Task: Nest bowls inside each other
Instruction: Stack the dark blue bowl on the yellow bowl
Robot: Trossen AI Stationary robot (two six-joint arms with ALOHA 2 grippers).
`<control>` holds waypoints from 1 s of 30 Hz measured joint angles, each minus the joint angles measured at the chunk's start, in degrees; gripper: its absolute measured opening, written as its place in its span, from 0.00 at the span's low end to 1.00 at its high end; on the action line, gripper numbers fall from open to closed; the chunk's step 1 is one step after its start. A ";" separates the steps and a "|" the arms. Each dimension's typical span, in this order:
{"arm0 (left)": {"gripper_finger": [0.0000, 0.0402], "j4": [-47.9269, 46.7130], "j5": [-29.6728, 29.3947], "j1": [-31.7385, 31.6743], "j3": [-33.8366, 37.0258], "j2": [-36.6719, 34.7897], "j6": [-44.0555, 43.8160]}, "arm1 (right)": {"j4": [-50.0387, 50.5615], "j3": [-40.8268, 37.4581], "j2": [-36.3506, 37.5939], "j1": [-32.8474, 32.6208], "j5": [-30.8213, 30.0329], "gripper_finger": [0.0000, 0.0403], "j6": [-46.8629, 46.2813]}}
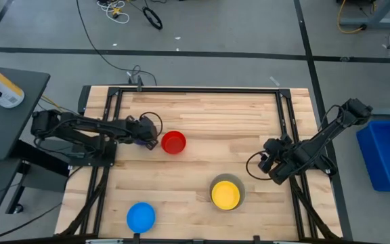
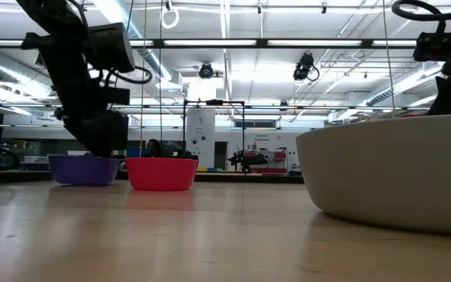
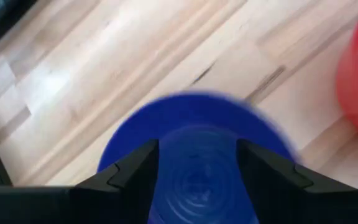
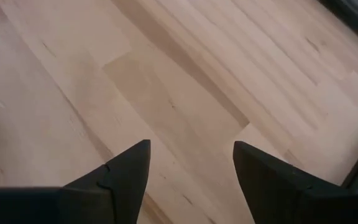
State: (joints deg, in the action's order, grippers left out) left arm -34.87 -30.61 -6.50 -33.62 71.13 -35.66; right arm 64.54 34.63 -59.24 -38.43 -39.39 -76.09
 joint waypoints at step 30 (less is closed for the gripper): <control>0.49 1.66 5.43 6.58 -1.15 0.10 -5.74 | -2.04 0.00 0.00 0.10 2.65 0.58 0.02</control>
State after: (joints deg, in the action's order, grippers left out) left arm -33.21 -25.19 0.07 -34.77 71.23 -41.40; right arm 62.50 34.63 -59.24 -38.33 -36.74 -76.07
